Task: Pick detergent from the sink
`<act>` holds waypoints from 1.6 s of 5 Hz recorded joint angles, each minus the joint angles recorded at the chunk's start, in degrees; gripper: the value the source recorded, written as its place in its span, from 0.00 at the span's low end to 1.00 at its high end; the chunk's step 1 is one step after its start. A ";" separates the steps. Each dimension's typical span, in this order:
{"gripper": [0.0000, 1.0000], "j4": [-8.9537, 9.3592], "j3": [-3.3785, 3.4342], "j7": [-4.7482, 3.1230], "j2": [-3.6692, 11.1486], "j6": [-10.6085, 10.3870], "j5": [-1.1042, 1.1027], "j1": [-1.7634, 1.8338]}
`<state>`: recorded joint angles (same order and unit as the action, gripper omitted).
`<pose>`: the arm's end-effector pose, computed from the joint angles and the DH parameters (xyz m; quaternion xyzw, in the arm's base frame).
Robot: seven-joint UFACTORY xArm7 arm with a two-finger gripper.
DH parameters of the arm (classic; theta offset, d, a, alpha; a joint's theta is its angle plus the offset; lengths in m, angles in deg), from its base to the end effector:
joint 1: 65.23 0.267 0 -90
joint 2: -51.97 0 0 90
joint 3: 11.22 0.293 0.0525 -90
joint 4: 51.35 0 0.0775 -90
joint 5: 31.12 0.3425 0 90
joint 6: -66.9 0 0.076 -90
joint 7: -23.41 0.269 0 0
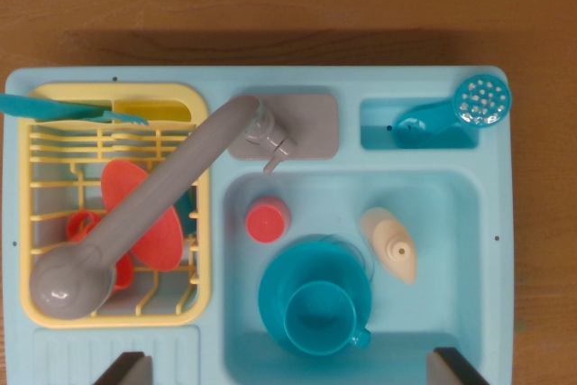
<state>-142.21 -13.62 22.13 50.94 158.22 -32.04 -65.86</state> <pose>0.4648 -0.0290 0.3814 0.9998 -0.0155 0.0047 0.0078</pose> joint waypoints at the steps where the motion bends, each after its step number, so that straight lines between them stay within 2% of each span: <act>1: 0.00 0.00 0.00 0.00 0.00 0.00 0.00 0.00; 2: 0.00 0.49 -0.07 -0.45 0.14 -0.70 0.05 -0.06; 3: 0.00 0.49 -0.07 -0.45 0.14 -0.70 0.05 -0.06; 4: 0.00 1.21 -0.18 -1.11 0.34 -1.71 0.11 -0.14; 5: 0.00 1.21 -0.18 -1.11 0.34 -1.71 0.11 -0.14; 6: 0.00 2.11 -0.31 -1.93 0.60 -2.99 0.20 -0.25; 7: 0.00 2.11 -0.31 -1.93 0.60 -2.99 0.20 -0.25; 8: 0.00 3.17 -0.47 -2.91 0.90 -4.50 0.29 -0.37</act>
<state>-139.03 -14.09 19.22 51.84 153.71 -31.75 -66.24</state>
